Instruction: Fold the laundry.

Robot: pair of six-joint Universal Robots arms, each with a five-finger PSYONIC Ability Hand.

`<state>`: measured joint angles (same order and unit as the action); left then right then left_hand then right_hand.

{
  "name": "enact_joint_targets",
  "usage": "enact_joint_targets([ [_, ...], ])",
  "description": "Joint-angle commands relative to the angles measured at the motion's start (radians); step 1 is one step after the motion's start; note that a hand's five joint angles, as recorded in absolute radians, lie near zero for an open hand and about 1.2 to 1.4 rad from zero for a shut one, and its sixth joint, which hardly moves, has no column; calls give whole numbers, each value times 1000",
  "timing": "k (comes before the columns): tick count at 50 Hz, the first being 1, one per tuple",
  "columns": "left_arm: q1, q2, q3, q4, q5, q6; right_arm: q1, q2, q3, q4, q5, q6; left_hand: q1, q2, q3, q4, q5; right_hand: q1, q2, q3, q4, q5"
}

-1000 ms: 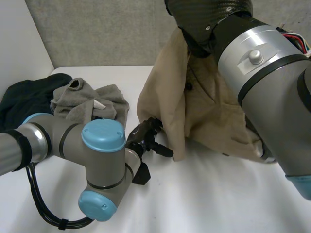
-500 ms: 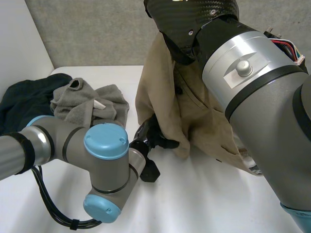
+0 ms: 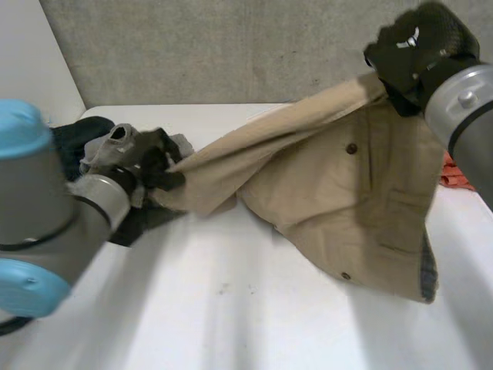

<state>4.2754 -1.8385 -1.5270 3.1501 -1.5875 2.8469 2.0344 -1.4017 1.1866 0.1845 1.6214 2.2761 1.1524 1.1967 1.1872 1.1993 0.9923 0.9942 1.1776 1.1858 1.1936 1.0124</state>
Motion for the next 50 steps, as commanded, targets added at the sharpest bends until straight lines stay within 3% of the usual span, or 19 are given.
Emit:
enact_joint_targets([
  [1,67,108,7,-136,47,290,-49,7,108,68,-57,-3,244,200,209,197,229,402,219,210,203,209],
  [8,49,64,7,-170,47,512,-56,79,140,219,-87,-7,244,200,209,197,229,402,219,210,203,209],
  [15,-51,-246,227,-36,9,580,-56,245,-2,188,-87,-7,244,200,209,197,229,402,219,210,203,209],
  [23,-51,-406,603,321,-45,680,-56,401,-251,-189,-90,5,244,200,209,197,229,402,219,210,203,209],
  [28,-45,-429,809,656,-40,752,-57,435,-341,-610,-155,14,244,200,209,197,229,402,219,210,203,209],
  [32,-26,-441,931,760,-37,750,-72,438,-387,-795,-202,39,244,200,209,197,229,402,219,210,203,209],
  [35,-22,-443,970,758,-39,741,-79,437,-412,-809,-199,69,244,200,209,197,229,402,219,210,203,209],
  [39,-25,-435,944,749,-43,723,-79,426,-412,-806,-189,118,244,200,209,197,229,402,219,210,203,209],
  [50,-31,-301,374,728,-39,681,-82,421,-155,-686,-218,135,244,200,209,197,229,402,219,210,203,209],
])
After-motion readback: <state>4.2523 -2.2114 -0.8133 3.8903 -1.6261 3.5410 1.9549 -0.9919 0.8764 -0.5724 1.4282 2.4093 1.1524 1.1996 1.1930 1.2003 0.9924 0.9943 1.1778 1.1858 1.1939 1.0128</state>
